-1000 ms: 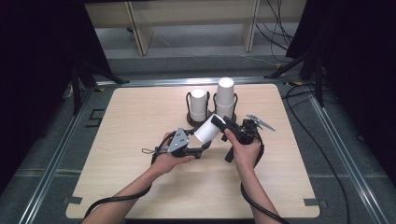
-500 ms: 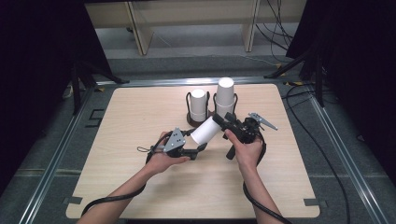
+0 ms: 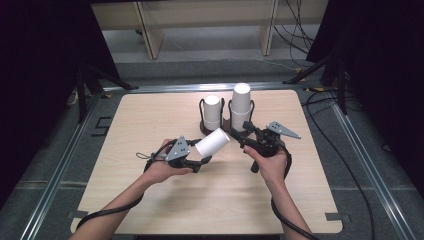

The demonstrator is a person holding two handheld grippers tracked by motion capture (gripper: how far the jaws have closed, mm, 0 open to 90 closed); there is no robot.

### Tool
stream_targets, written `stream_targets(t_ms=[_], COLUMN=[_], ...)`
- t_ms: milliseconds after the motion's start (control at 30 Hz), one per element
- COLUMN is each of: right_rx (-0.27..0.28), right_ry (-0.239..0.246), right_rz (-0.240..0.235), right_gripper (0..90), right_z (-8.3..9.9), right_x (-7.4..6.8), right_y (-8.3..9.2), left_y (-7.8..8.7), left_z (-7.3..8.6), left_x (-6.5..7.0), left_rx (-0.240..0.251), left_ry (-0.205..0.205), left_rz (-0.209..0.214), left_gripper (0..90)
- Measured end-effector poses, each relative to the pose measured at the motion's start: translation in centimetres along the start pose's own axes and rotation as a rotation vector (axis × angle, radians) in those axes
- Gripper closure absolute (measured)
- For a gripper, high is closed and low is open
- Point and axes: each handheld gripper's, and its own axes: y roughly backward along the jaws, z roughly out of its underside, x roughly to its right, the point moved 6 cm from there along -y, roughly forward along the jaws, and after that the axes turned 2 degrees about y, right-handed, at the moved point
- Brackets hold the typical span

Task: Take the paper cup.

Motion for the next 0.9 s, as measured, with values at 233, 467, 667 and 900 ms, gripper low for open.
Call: stream_targets(t_ms=[233, 467, 667, 900], right_rx=[-0.072, -0.159, -0.255, -0.294], right_ry=[0.081, 0.174, 0.188, 0.262], right_rz=[-0.039, -0.093, -0.161, -0.190], right_gripper=[22.1, 21.8, 21.8, 21.6], right_z=[0.7, 1.6, 2.6, 3.1], right_x=[0.1, 0.0, -0.5, -0.4], right_y=[0.9, 1.2, 1.5, 1.6], left_y=[1.0, 1.6, 1.9, 2.1], left_z=[-0.1, -0.1, -0.2, -0.6], left_x=[-0.5, -0.6, -0.6, -0.5], left_rx=[-0.052, -0.102, -0.140, -0.163], left_ry=[-0.047, -0.079, -0.106, -0.121], left_rz=[0.034, 0.071, 0.104, 0.133], left_gripper=[30.3, 30.3, 30.3, 30.3])
